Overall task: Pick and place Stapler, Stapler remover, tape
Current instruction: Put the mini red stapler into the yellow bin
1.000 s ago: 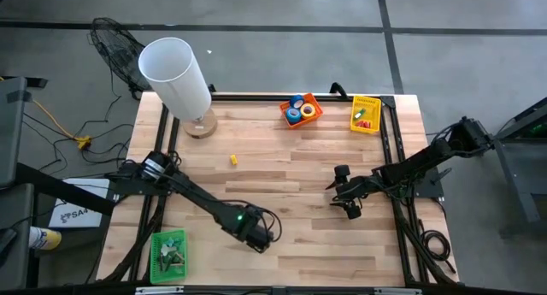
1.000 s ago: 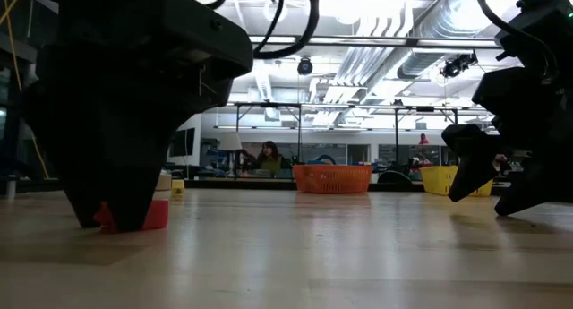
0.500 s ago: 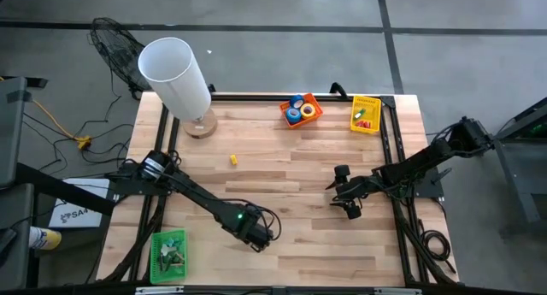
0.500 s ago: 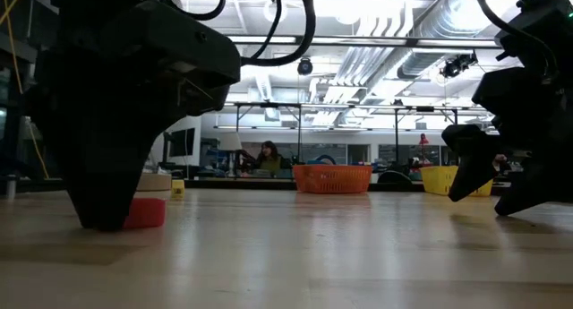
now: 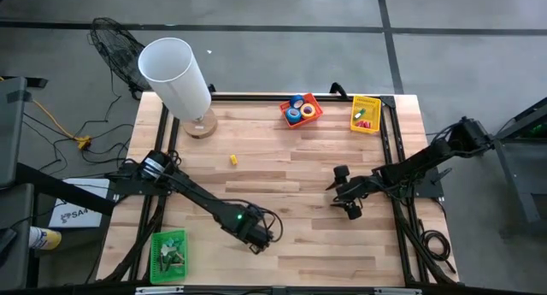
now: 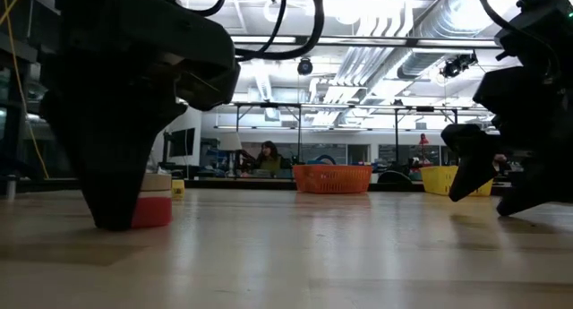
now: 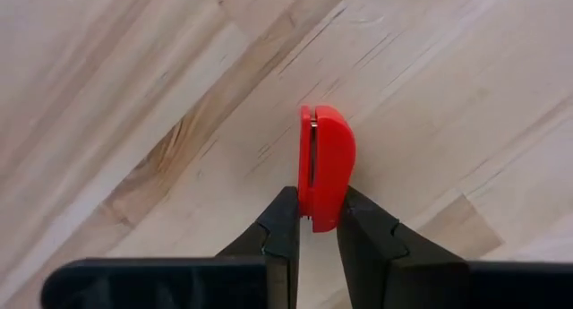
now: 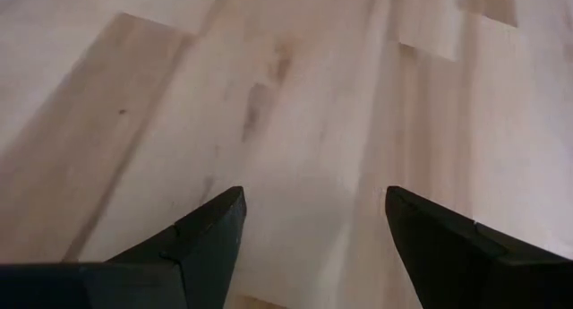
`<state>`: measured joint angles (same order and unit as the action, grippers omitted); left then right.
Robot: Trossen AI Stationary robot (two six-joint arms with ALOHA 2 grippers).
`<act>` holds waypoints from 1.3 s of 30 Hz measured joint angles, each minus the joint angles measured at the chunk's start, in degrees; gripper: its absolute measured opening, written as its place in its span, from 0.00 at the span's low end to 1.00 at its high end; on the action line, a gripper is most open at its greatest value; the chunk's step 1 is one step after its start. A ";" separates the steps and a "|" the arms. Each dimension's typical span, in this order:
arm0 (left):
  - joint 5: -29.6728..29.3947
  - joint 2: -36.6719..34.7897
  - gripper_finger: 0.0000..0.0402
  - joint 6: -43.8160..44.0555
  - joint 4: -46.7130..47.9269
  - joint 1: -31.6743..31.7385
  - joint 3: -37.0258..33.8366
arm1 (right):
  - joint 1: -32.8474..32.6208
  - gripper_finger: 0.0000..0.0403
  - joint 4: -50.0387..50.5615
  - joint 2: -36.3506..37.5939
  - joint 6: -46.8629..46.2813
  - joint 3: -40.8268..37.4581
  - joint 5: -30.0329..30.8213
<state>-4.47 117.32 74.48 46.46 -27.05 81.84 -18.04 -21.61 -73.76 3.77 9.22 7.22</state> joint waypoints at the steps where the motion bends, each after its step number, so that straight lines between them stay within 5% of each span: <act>1: -0.62 0.00 0.12 -1.07 -0.07 -0.01 0.00 | 0.00 0.66 -0.61 -0.02 0.73 -0.05 -0.98; 7: -6.63 0.04 0.12 -8.42 -1.38 -0.07 0.07 | -0.07 0.66 -8.91 -0.09 4.75 -0.08 -9.02; 15: -21.51 0.59 0.12 -17.34 -7.44 0.81 -0.13 | -0.04 0.66 -18.11 -0.07 7.35 -0.05 -9.72; 27: -26.05 0.38 0.12 -34.57 -20.67 6.76 -0.11 | 0.39 0.66 -28.44 -0.15 10.62 -0.05 -9.06; 39: -36.77 0.26 0.12 -58.36 -38.96 8.33 -0.02 | 4.69 0.66 -31.42 -0.15 9.65 0.00 -8.98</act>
<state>-41.23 117.58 16.11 7.50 -18.72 81.82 -13.36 -53.02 -73.91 13.42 9.21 -1.76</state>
